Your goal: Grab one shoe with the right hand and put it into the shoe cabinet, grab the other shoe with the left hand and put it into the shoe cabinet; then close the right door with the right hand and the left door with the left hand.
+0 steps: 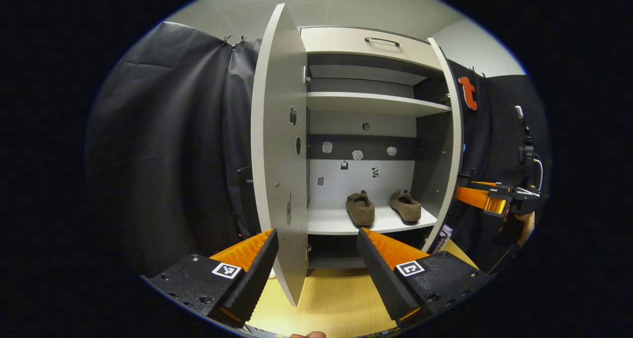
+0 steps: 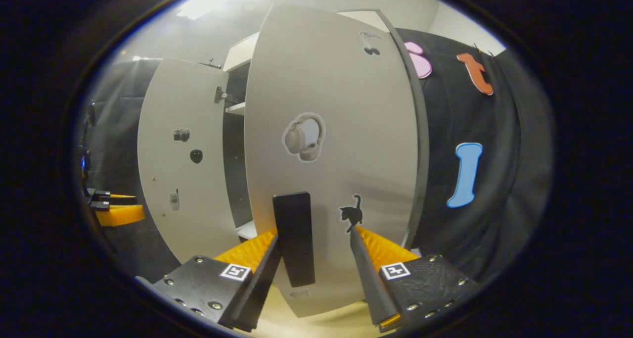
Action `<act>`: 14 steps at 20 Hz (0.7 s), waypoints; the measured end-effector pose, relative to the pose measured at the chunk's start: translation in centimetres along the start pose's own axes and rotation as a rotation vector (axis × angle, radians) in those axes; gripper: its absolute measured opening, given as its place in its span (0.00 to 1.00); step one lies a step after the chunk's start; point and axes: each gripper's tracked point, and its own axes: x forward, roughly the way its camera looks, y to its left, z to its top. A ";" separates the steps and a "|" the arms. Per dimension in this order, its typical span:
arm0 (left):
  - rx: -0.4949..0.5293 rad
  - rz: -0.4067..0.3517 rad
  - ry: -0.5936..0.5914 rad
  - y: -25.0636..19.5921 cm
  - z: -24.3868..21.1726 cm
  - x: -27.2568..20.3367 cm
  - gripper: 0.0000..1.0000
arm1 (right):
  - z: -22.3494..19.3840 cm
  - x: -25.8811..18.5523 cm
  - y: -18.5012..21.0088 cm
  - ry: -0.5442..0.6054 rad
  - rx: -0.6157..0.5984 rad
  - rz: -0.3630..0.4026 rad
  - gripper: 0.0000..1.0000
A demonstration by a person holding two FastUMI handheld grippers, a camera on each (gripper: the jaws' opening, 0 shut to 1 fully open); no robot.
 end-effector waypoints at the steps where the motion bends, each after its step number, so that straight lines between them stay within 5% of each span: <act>1: 0.002 0.001 0.001 0.1 0.0 0.0 0.98 | 0.0 0.5 0.3 0.005 0.014 0.006 0.81; 14: -0.024 0.056 -0.011 2.7 0.5 -1.5 1.00 | 0.3 6.4 2.4 0.002 0.071 -0.029 0.82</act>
